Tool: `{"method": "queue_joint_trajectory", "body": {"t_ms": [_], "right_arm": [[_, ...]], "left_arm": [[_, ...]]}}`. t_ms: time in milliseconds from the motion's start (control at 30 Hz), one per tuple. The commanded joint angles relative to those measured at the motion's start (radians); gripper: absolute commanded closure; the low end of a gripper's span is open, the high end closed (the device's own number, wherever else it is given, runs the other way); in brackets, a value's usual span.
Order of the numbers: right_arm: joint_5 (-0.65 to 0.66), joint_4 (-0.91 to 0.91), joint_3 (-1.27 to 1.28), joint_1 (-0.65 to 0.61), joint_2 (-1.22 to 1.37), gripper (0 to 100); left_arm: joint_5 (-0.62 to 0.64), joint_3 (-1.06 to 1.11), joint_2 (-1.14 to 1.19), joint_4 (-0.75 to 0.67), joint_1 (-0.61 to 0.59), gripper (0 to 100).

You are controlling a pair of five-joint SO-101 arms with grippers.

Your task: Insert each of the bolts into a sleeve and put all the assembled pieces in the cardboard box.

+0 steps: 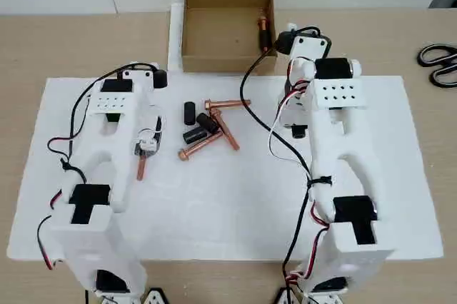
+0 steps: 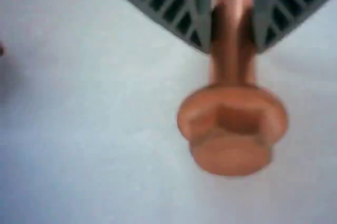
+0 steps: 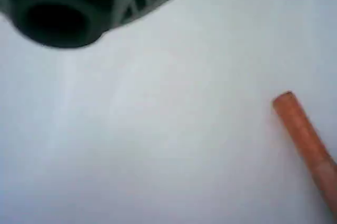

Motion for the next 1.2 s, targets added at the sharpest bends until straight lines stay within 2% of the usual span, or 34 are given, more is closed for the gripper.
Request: {"method": "queue_joint_trajectory", "body": {"t_ms": [0, 300, 667, 933, 1167], "right_arm": [[0.003, 0.004, -0.028, -0.007, -0.056, 99.5], [0.003, 0.001, -0.028, -0.007, -0.056, 99.5], [0.003, 0.005, -0.028, -0.007, -0.056, 99.5], [0.003, 0.005, -0.028, -0.007, -0.056, 99.5], [0.003, 0.005, -0.028, -0.007, -0.056, 99.5]], "left_arm": [[0.057, -0.09, 0.002, 0.066, 0.014, 94], [0.058, -0.102, 0.003, 0.075, 0.026, 91], [0.04, -0.097, 0.012, -0.06, 0.023, 91], [0.04, -0.108, 0.126, -0.072, 0.025, 91], [0.046, -0.108, 0.129, -0.071, 0.026, 91]]}}
